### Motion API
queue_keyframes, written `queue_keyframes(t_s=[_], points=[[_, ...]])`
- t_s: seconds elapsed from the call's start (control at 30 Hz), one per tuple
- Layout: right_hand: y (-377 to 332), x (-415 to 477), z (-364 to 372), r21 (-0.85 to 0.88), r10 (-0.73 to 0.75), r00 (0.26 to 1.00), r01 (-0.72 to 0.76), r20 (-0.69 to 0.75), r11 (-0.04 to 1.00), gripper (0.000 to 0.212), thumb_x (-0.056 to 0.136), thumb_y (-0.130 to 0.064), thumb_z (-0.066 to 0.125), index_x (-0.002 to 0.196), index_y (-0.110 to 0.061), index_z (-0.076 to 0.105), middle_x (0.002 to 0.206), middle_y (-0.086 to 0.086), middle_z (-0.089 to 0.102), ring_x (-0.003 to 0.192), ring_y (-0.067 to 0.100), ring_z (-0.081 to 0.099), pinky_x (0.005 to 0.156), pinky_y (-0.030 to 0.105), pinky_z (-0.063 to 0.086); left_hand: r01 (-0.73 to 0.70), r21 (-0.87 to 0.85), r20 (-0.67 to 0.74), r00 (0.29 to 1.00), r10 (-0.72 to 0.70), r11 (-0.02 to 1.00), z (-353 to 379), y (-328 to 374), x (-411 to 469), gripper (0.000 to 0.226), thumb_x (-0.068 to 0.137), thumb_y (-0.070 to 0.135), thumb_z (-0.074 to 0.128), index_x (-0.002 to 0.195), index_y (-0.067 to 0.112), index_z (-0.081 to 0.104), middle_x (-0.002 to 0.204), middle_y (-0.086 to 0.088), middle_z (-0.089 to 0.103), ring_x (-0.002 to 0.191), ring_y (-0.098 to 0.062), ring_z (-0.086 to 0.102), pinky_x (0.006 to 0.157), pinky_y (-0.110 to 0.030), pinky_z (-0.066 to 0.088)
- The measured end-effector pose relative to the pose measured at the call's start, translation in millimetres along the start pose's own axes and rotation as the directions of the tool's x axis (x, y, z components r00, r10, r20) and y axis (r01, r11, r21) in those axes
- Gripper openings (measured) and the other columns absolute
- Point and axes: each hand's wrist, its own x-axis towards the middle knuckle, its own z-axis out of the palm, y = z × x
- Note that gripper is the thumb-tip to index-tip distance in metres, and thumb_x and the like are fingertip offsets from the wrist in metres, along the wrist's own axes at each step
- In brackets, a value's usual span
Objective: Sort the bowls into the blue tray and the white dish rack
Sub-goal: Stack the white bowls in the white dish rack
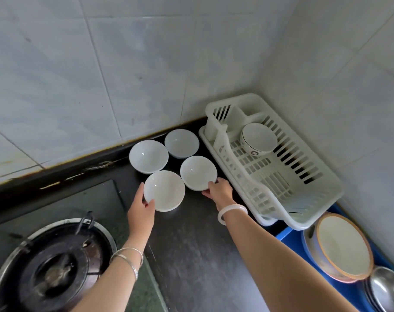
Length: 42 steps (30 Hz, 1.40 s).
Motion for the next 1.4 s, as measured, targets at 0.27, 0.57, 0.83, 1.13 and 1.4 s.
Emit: queue_keyframes(t_s=[0.27, 0.57, 0.83, 1.13, 1.4], points=[[-16.1, -24.0, -18.5, 0.071, -0.136, 0.991, 0.137, -0.007, 0.988, 0.032, 0.088, -0.002, 0.052, 0.119, -0.007, 0.058, 0.110, 0.007, 0.060, 0.089, 0.019, 0.062, 0.056, 0.019, 0.057, 0.009, -0.074, 0.009, 1.000, -0.009, 0.997, -1.8, -3.5, 3.3, 0.051, 0.090, 0.006, 0.049, 0.139, 0.019, 0.043, 0.136, -0.003, 0.055, 0.119, -0.024, 0.056, 0.099, -0.036, 0.041], [-26.3, -60.1, 12.8, -0.220, -0.210, 0.967, 0.238, 0.140, 0.946, 0.013, 0.085, -0.010, 0.061, 0.077, -0.019, 0.066, 0.076, 0.001, 0.069, 0.069, 0.014, 0.071, 0.071, 0.033, 0.061, 0.098, -0.433, 0.007, 0.994, -0.106, 0.896, -3.5, -5.3, 1.4, 0.032, 0.097, 0.016, 0.041, 0.125, 0.015, 0.056, 0.125, -0.009, 0.060, 0.112, -0.022, 0.057, 0.099, -0.039, 0.046], [-18.3, -62.8, 34.2, -0.447, -0.210, 0.971, 0.238, 0.112, 0.862, 0.010, 0.084, -0.013, 0.063, 0.082, -0.005, 0.069, 0.086, 0.018, 0.071, 0.071, 0.023, 0.067, 0.067, 0.029, 0.056, 0.140, -0.507, 0.016, 0.988, -0.153, 0.851, -5.7, 0.4, -0.7, 0.029, 0.098, 0.019, 0.040, 0.119, 0.013, 0.059, 0.116, -0.007, 0.059, 0.104, -0.020, 0.057, 0.091, -0.031, 0.047], [-13.6, -51.1, 41.5, -0.468, -0.163, 0.979, 0.201, 0.121, 0.861, 0.010, 0.084, -0.011, 0.062, 0.075, -0.015, 0.061, 0.076, 0.007, 0.067, 0.077, 0.021, 0.070, 0.071, 0.029, 0.058, 0.090, -0.334, 0.014, 0.996, -0.091, 0.938, -4.6, -11.4, 6.0, 0.032, 0.094, 0.014, 0.049, 0.124, 0.015, 0.058, 0.122, -0.008, 0.063, 0.108, -0.024, 0.059, 0.099, -0.044, 0.047], [-11.3, -50.2, 35.3, -0.237, 0.070, 0.956, -0.001, 0.283, 0.972, 0.037, 0.091, -0.018, 0.059, 0.127, -0.023, 0.052, 0.112, 0.004, 0.060, 0.091, 0.021, 0.064, 0.066, 0.029, 0.058, 0.251, -0.427, 0.116, 0.968, -0.222, 0.869, -4.4, 0.4, 7.9, 0.036, 0.094, 0.016, 0.044, 0.129, 0.021, 0.052, 0.127, -0.007, 0.055, 0.116, -0.027, 0.054, 0.091, -0.042, 0.051]])
